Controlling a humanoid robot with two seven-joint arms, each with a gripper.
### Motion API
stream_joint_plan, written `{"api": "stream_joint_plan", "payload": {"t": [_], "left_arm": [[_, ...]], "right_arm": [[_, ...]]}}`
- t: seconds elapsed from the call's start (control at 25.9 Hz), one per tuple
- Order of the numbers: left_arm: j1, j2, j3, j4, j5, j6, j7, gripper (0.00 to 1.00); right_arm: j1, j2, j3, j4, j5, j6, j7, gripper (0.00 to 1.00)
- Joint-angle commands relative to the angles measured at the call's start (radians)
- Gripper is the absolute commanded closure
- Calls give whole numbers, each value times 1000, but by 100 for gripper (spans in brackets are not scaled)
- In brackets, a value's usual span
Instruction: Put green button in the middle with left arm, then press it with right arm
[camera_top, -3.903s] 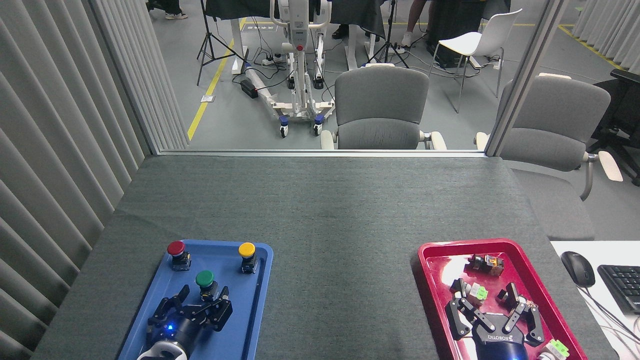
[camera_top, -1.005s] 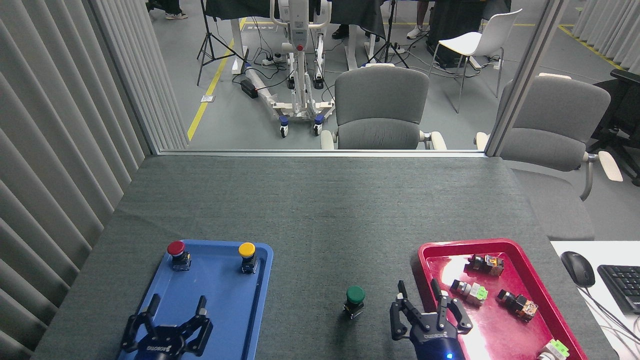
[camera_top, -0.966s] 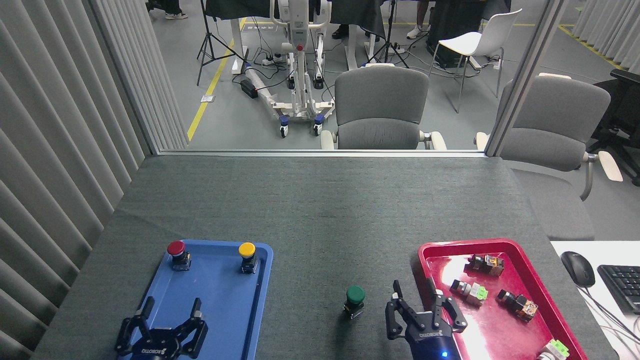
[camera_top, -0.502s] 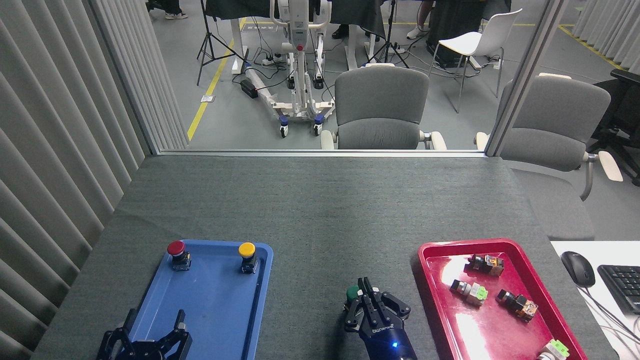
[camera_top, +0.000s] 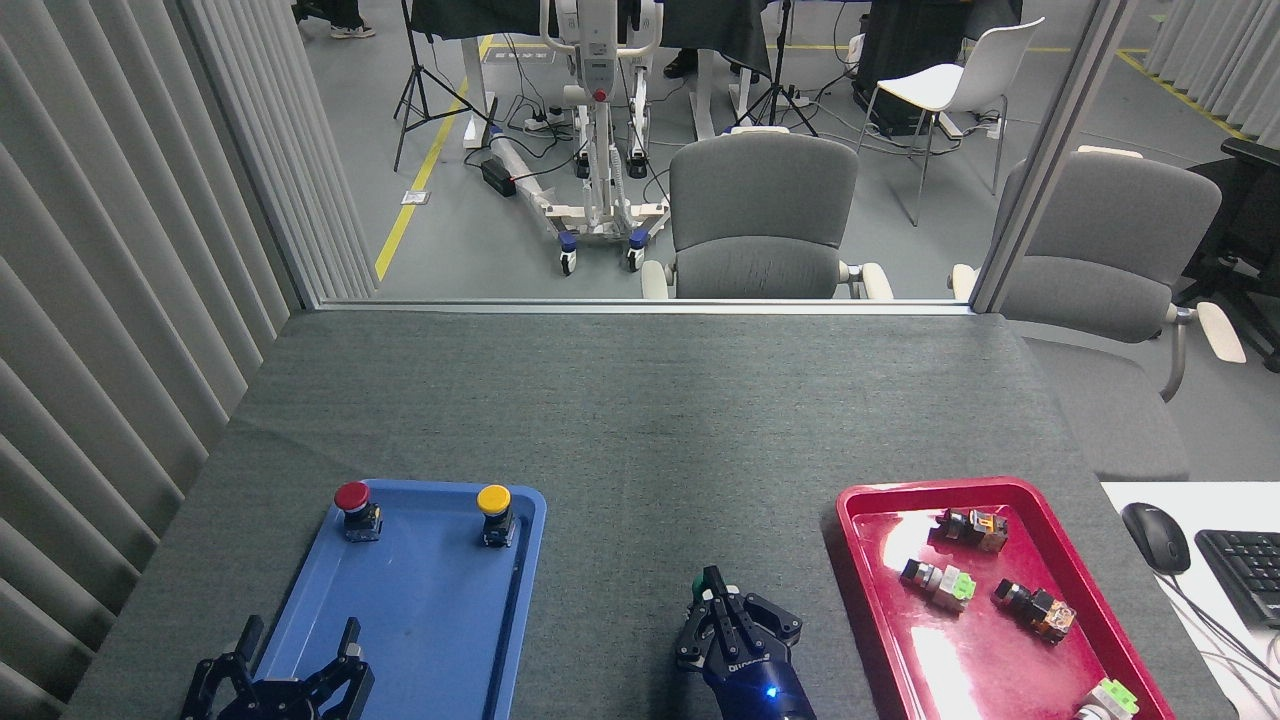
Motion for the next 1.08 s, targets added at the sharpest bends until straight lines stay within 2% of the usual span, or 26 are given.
{"api": "stream_joint_plan", "payload": {"t": [0.0, 0.31, 0.35, 0.39, 0.5, 0.54, 0.58, 0.73, 0.89, 1.04], "left_arm": [[4, 8, -1, 0, 1, -1, 0, 0], [18, 20, 8, -1, 15, 0, 0, 0], [18, 22, 8, -3, 15, 0, 0, 0], [16, 22, 10, -4, 15, 0, 0, 0], [16, 22, 11, -6, 15, 0, 0, 0], [16, 22, 11, -6, 16, -1, 0, 0], [16, 24, 11, -6, 17, -1, 0, 0], [16, 34, 17, -6, 30, 2, 0, 0], [16, 39, 31, -6, 112, 9, -6, 1], [0, 47, 34, -12, 145, 0, -115, 1]], "right_arm": [[-17, -2, 24, 39, -3, 1, -2, 93], [-14, -5, 27, 52, -9, 5, -5, 90], [-14, -5, 27, 49, -11, 10, -11, 80], [-14, -3, 27, 39, -11, 24, -19, 66], [-14, 3, 25, 20, -11, 67, -89, 18], [-14, 3, 25, 15, -11, 74, -118, 8], [-13, 3, 24, 7, -11, 81, -137, 4], [-11, 1, 18, -22, -11, 85, -147, 3], [-5, -3, 7, -51, -12, 110, -150, 3], [52, -14, -82, -82, -12, 110, -166, 2]]}}
